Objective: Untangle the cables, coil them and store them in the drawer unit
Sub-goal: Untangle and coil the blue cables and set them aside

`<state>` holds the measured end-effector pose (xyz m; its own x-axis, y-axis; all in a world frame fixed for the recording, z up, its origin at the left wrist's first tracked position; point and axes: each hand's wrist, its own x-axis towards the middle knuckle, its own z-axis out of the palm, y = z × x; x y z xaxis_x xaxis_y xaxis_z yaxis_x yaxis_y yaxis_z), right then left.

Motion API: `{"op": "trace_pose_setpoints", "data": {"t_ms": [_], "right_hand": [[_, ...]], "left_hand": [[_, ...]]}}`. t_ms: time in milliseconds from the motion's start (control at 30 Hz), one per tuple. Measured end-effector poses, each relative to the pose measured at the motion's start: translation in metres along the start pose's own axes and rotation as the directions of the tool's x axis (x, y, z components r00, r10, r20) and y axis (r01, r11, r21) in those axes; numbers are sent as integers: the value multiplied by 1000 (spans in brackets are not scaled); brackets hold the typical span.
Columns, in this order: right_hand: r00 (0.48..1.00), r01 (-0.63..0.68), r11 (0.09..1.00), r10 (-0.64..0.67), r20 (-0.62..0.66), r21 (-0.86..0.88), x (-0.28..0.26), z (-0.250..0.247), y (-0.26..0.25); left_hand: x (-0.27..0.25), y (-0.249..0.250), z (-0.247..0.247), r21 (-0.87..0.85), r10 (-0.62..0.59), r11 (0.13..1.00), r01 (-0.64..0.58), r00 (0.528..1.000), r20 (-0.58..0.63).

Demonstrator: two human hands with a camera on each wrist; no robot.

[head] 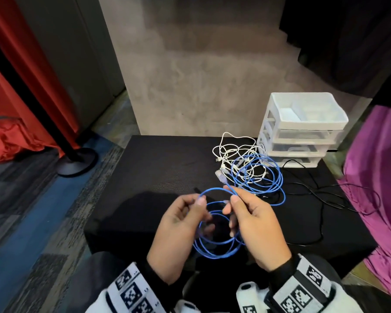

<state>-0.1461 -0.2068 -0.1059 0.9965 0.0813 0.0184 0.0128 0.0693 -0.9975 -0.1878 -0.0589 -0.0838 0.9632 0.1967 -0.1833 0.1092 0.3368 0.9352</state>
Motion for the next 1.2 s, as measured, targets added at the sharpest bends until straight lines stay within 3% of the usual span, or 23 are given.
{"op": "trace_pose_setpoints", "data": {"t_ms": [100,200,300,400,533,633,733,833,900,1000,1100,1200], "right_hand": [[999,3,1000,-3,50,1,-5,-7,-1],[999,5,999,-7,54,33,-7,-14,-4],[989,33,991,-14,147,-129,-10,-21,-8],[955,139,917,-23,297,-375,-10,-28,-8],[917,148,906,24,398,-397,-8,-34,-14],[876,148,939,22,482,-312,-7,-36,-22],[916,82,994,-47,398,-73,-5,-32,-18],[944,39,999,-46,326,28,-3,-28,-10],[937,73,996,-51,344,-50,-2,-27,-7],[904,176,963,-77,420,-202,-5,-23,-8],[878,186,955,-56,476,-230,-8,-15,-15],[869,184,955,-49,492,-231,-5,-17,-16]], "left_hand": [[10,7,-11,105,46,993,-47,999,10],[12,12,-19,307,121,940,-149,987,109],[12,16,-23,400,214,873,-280,956,201],[20,17,-29,460,318,803,-380,925,210],[27,12,-32,440,352,812,-384,923,156],[28,5,-33,430,286,841,-328,945,161],[27,3,-34,391,79,906,-161,973,219],[25,8,-34,399,-150,917,16,940,307],[25,15,-33,368,-195,927,71,929,314],[28,24,-31,406,-105,913,-32,945,311],[27,26,-24,630,-51,728,-271,895,444],[32,29,-24,694,-97,661,-284,885,455]]}}
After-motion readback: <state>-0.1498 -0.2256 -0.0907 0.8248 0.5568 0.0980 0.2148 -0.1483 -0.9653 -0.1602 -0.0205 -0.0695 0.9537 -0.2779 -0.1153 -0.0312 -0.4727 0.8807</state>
